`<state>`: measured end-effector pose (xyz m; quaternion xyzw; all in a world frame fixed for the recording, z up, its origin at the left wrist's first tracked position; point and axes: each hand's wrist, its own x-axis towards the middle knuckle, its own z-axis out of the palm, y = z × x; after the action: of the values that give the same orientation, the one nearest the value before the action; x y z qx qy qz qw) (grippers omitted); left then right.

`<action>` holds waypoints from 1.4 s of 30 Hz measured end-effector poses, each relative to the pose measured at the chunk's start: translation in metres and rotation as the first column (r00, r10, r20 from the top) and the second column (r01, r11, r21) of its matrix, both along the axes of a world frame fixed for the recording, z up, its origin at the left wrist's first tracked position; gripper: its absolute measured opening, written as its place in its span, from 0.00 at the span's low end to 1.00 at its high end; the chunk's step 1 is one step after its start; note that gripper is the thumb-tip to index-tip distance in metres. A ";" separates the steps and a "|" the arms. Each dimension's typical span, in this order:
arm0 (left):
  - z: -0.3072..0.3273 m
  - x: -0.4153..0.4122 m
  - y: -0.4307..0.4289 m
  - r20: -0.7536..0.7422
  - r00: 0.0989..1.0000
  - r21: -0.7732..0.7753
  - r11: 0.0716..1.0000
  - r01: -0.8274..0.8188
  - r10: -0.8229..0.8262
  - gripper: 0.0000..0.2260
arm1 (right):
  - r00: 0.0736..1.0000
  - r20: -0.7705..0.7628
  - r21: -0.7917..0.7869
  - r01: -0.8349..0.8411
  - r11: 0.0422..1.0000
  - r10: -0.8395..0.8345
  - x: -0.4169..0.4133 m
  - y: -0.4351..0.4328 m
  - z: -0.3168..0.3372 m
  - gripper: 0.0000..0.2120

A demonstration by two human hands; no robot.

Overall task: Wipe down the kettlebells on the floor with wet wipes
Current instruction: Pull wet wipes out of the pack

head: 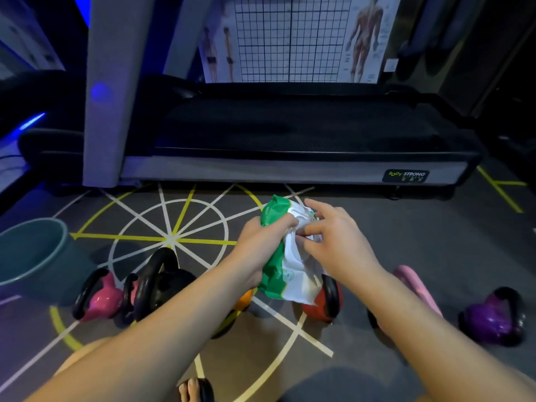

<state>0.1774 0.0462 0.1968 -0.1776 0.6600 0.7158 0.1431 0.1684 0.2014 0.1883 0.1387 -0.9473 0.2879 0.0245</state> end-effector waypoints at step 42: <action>0.003 0.002 -0.011 0.171 0.965 0.478 0.873 0.094 -0.198 0.22 | 0.995 -0.017 -0.521 0.073 0.851 -0.095 0.009 0.007 0.013 0.07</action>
<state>0.1796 0.0355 0.1996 -0.1636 0.4610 0.8168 0.3057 0.1777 0.2087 0.2010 0.0915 -0.8388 0.5284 0.0933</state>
